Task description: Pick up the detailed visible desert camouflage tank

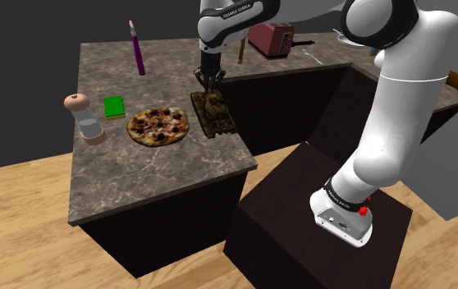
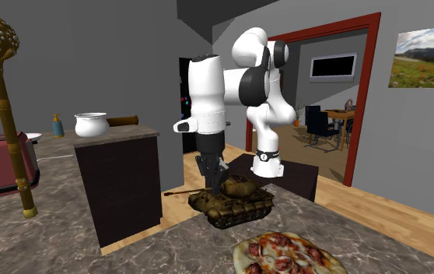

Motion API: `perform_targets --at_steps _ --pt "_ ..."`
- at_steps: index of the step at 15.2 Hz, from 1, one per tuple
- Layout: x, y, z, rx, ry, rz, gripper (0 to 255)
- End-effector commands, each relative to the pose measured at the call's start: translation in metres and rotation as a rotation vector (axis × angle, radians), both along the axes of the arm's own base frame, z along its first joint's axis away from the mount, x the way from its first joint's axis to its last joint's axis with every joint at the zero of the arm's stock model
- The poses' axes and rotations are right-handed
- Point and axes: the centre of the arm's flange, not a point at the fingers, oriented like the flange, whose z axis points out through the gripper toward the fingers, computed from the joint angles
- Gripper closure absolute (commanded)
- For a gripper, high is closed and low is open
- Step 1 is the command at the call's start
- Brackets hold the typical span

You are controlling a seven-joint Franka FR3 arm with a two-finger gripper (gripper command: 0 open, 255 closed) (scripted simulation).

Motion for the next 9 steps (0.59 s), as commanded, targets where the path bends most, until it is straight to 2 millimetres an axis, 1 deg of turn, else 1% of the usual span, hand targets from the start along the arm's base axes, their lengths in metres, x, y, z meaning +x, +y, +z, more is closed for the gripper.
perform_targets --at_steps 1,8,9 --pt "0.000 -0.001 0.012 0.000 -0.002 0.000 255" --pt "0.000 -0.001 0.049 0.000 -0.002 0.000 255" --pt "0.000 -0.001 0.050 0.000 -0.002 0.000 255"
